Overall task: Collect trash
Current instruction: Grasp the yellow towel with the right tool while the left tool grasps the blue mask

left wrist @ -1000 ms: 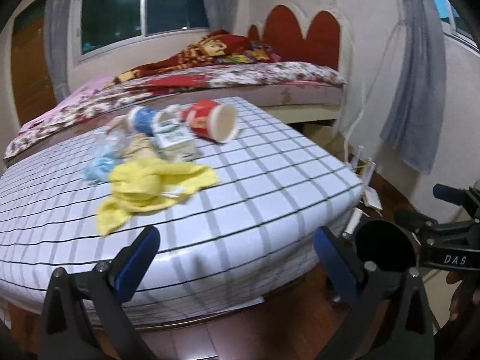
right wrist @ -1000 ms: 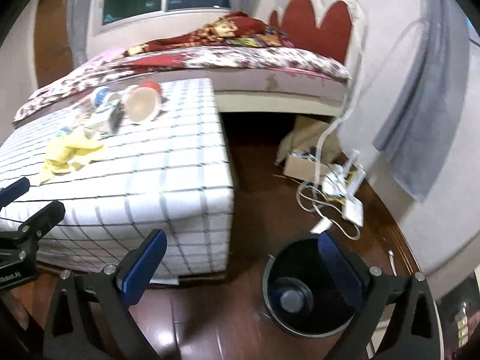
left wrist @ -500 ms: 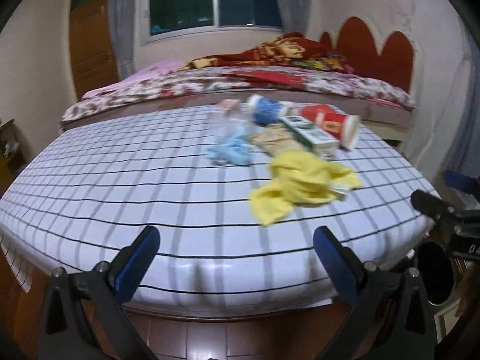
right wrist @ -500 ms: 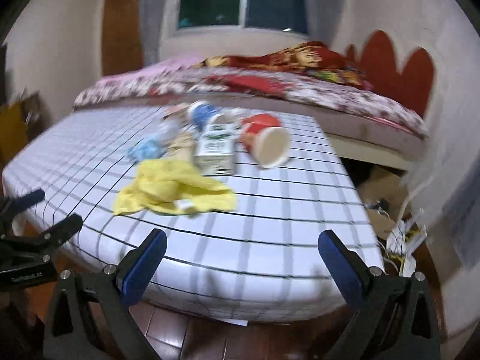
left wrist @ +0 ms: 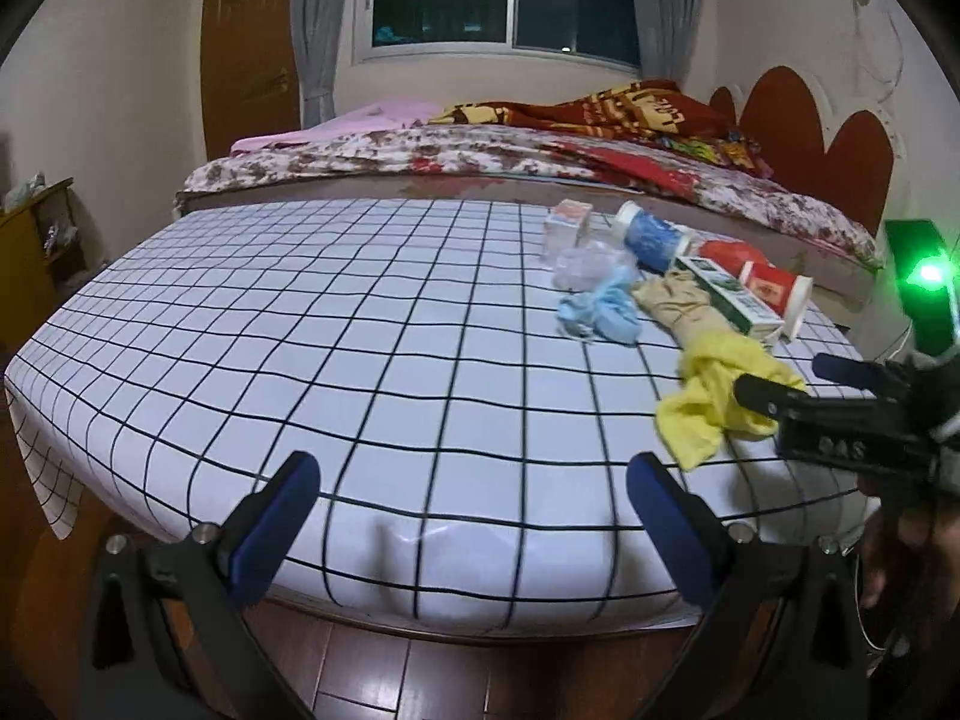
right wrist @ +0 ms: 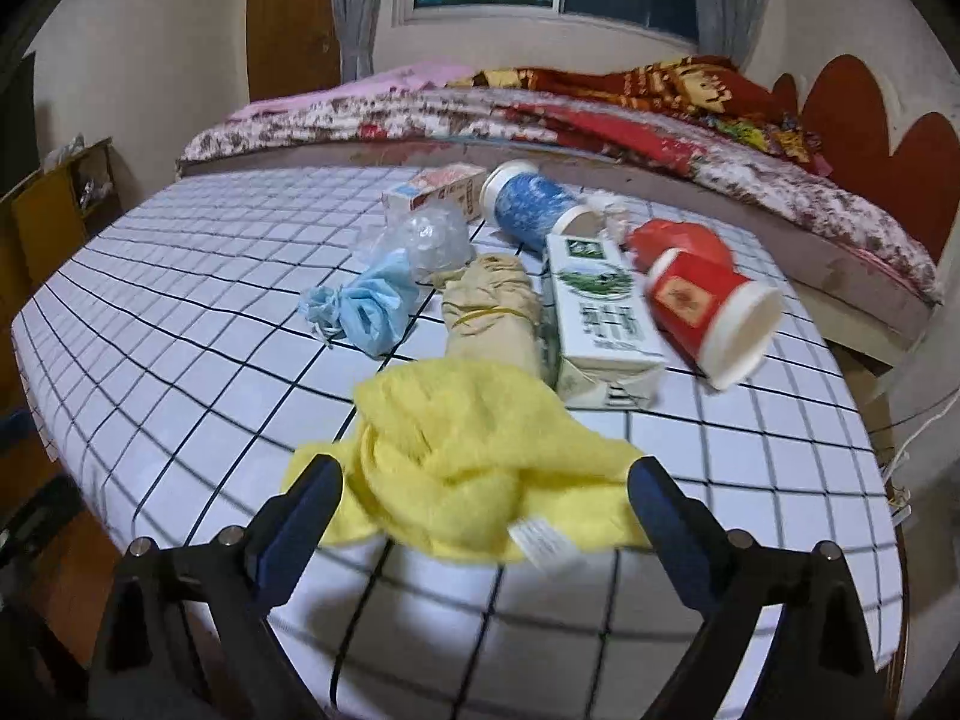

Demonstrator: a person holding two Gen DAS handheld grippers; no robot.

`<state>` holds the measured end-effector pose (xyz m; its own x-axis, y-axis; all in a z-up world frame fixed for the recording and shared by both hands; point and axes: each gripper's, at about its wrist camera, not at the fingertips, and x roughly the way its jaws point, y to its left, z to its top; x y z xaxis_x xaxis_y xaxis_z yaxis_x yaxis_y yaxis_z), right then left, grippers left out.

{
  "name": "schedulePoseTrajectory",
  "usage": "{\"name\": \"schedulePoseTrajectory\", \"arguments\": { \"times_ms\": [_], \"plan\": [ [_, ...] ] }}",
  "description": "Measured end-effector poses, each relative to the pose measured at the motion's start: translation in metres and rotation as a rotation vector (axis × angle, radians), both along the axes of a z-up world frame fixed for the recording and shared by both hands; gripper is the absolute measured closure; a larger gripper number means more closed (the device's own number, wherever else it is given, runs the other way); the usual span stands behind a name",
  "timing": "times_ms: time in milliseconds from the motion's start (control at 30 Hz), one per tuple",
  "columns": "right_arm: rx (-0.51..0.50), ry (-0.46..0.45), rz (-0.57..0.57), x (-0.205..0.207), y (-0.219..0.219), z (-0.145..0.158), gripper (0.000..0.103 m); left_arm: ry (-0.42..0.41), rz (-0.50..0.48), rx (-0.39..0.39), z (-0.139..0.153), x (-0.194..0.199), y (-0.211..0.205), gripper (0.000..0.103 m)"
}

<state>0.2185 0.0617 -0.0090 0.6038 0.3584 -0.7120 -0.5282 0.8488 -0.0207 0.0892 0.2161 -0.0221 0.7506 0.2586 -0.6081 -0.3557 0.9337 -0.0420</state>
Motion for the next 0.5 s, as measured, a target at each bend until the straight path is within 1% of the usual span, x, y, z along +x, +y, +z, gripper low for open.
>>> {"name": "schedulePoseTrajectory", "arguments": {
  "times_ms": [67, 133, 167, 200, 233, 300, 367, 433, 500],
  "plan": [
    [-0.008, 0.032, 0.012, 0.009, 0.009, -0.007, 0.006, 0.008, 0.002, 0.000, -0.002, 0.003, 0.003, 0.001],
    [-0.013, 0.041, 0.017, 0.014, 0.012, -0.011, 0.022, 0.017, 0.000, -0.002, -0.004, 0.007, 0.004, 0.001],
    [-0.006, 0.058, 0.023, 0.015, 0.012, -0.013, 0.039, 0.019, -0.004, -0.003, -0.004, 0.009, 0.004, 0.001],
    [0.008, 0.075, 0.031, 0.015, 0.012, -0.014, 0.043, 0.019, -0.008, -0.004, -0.004, 0.011, 0.004, 0.001],
    [0.015, 0.075, 0.034, 0.013, 0.010, -0.014, 0.044, 0.019, -0.012, -0.005, -0.004, 0.013, 0.004, 0.001],
    [0.017, 0.071, 0.051, 0.008, 0.006, -0.014, 0.061, 0.021, -0.025, -0.012, -0.004, 0.018, 0.002, 0.001],
    [0.027, 0.055, 0.052, 0.003, -0.002, -0.010, 0.069, 0.020, -0.040, -0.025, -0.004, 0.022, -0.001, 0.001],
    [0.045, 0.045, 0.040, 0.000, -0.014, -0.004, 0.070, 0.017, -0.062, -0.034, -0.003, 0.028, -0.007, 0.001],
    [0.047, 0.011, 0.016, -0.002, -0.028, 0.003, 0.070, 0.011, -0.085, -0.038, -0.002, 0.032, -0.014, 0.001]
  ]
}}
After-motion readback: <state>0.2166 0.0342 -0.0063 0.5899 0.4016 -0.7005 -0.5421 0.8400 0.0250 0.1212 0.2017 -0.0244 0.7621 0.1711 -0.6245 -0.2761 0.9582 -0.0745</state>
